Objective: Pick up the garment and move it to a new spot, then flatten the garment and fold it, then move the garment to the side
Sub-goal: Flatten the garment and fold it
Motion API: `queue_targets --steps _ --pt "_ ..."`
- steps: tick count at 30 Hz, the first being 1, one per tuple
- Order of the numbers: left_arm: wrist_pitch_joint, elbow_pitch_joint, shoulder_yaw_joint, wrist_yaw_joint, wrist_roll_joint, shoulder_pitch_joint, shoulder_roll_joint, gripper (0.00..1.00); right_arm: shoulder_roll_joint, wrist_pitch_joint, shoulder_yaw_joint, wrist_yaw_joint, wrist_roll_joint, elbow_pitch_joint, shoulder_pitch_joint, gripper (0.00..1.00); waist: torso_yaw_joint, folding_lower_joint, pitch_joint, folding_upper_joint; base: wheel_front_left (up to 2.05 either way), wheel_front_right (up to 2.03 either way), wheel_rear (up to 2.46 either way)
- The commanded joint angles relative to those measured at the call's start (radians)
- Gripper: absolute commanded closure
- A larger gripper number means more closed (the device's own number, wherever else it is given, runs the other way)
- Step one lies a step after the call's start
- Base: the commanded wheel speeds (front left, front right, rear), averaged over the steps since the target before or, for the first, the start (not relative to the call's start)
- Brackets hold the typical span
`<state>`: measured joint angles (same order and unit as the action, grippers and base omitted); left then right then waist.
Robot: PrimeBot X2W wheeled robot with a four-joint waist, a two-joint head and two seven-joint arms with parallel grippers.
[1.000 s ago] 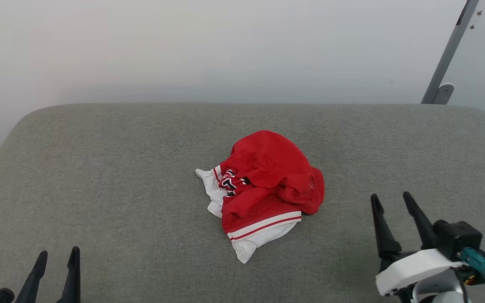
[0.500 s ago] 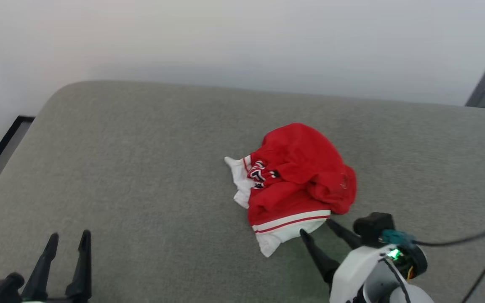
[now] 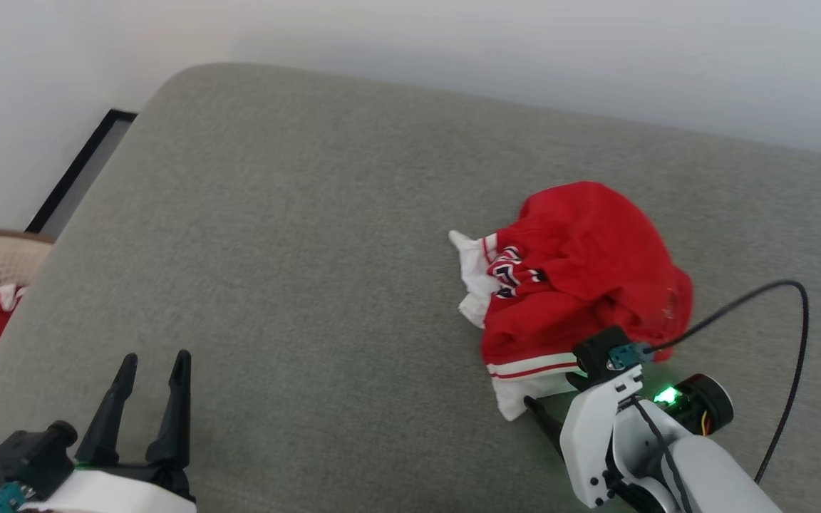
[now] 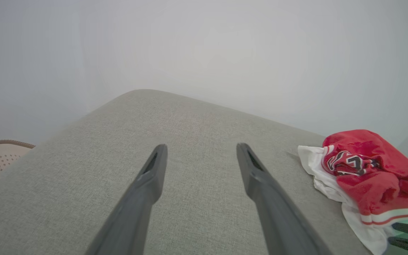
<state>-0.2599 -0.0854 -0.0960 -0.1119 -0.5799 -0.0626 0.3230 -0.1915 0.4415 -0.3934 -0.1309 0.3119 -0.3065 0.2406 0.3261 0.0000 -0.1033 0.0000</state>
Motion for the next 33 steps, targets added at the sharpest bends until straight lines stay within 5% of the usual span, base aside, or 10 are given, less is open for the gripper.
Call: queue_targets --steps 1,7,9,15,21,33 --pt "-0.005 -0.006 -0.004 -0.003 -0.006 0.02 -0.002 0.0 0.0 0.014 -0.005 0.0 -0.012 -0.016 0.018 0.0 0.028 0.0 -0.025 0.0 0.0 0.0 0.0" --pt "-0.006 -0.033 -0.007 -0.011 -0.013 0.05 -0.019 0.0 0.003 0.098 -0.043 0.0 -0.077 -0.135 0.059 0.0 0.051 0.0 -0.043 0.0 0.0 0.0 0.0" --pt "-0.006 -0.036 -0.001 -0.012 -0.009 0.059 -0.02 0.0 0.006 0.104 -0.051 0.0 -0.094 -0.157 0.07 1.0 0.051 0.0 -0.045 0.0 0.0 0.0 0.0" --pt "-0.006 -0.032 0.027 -0.016 -0.003 0.048 -0.021 0.0 0.005 0.119 -0.038 0.001 -0.076 -0.139 0.102 1.0 0.015 0.0 -0.037 0.0 0.0 0.0 0.0" --pt "-0.007 -0.015 0.061 -0.018 0.004 0.028 -0.011 0.0 -0.038 0.189 -0.001 0.001 -0.043 0.003 0.112 1.0 -0.047 0.0 -0.027 0.0 0.0 0.0 0.0" --pt "-0.007 -0.001 0.079 -0.018 0.007 0.032 -0.007 0.0 -0.164 0.32 0.27 0.001 -0.061 0.237 0.04 1.0 -0.132 0.0 -0.031 0.0 0.0 0.0 0.0"
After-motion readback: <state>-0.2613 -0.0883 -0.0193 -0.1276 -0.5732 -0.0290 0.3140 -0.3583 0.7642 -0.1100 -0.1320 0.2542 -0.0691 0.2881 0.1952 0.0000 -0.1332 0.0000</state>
